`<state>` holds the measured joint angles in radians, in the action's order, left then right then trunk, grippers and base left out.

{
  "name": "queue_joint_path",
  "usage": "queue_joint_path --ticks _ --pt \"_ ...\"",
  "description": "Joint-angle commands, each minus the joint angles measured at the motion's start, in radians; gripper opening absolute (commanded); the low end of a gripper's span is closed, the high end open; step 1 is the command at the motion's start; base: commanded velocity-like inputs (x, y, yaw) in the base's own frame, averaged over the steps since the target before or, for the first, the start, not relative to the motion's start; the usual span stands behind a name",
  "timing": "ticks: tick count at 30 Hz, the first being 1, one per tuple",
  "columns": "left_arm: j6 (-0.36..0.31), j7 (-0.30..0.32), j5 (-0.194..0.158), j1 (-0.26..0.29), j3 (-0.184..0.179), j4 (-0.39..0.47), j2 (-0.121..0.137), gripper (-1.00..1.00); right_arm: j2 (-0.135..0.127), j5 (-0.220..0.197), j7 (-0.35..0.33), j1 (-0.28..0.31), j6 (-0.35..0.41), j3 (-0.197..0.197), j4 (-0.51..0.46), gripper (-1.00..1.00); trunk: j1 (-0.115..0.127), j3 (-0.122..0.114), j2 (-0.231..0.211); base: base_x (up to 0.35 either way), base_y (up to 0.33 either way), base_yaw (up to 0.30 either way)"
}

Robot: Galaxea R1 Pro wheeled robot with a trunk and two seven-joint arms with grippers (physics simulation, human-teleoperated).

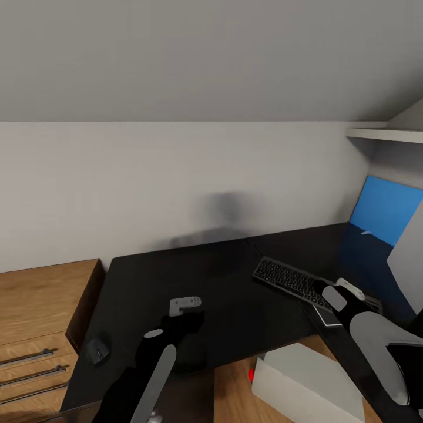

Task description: In the bedroom, organize the workspace by keeping the computer under the desk, ensuring the monitor is on the desk, placing the keyboard on the desk next to the monitor, placing the mouse on the desk next to the keyboard, moving the folder from the swivel chair onto the desk next to the mouse, stacking the notebook on top of the folder with the pen on top of the notebook, and positioning the swivel chair next to the desk.

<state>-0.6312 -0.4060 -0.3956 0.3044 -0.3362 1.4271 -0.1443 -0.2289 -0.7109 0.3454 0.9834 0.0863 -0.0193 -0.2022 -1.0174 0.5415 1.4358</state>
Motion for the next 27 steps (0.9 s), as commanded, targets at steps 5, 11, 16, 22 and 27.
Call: queue_joint_path --ticks 5,11,16,22,27 --pt "-0.002 -0.010 -0.011 0.001 -0.002 0.001 0.000 1.00 0.000 -0.018 0.004 -0.001 0.007 0.012 0.029 1.00 0.000 0.001 0.000 -0.056 0.128 0.000" --pt "-0.002 -0.010 -0.011 0.001 -0.002 0.001 0.000 1.00 0.000 -0.018 0.004 -0.001 0.007 0.012 0.029 1.00 0.000 0.001 0.000 -0.067 0.080 0.000" --pt "-0.002 -0.009 -0.011 0.001 -0.003 0.000 0.000 1.00 0.001 -0.018 0.004 -0.001 0.006 0.012 0.029 1.00 0.000 0.001 0.000 -0.172 0.154 0.000" --pt "-0.002 -0.008 -0.011 0.001 -0.003 -0.001 0.000 1.00 0.002 -0.018 0.002 -0.001 0.005 0.012 0.030 1.00 0.000 0.001 0.000 -0.022 0.018 0.000" --pt "-0.002 -0.008 -0.011 0.001 -0.003 -0.002 0.000 1.00 0.003 -0.018 0.001 -0.001 0.004 0.011 0.029 1.00 0.000 0.001 0.000 -0.015 0.042 0.000"
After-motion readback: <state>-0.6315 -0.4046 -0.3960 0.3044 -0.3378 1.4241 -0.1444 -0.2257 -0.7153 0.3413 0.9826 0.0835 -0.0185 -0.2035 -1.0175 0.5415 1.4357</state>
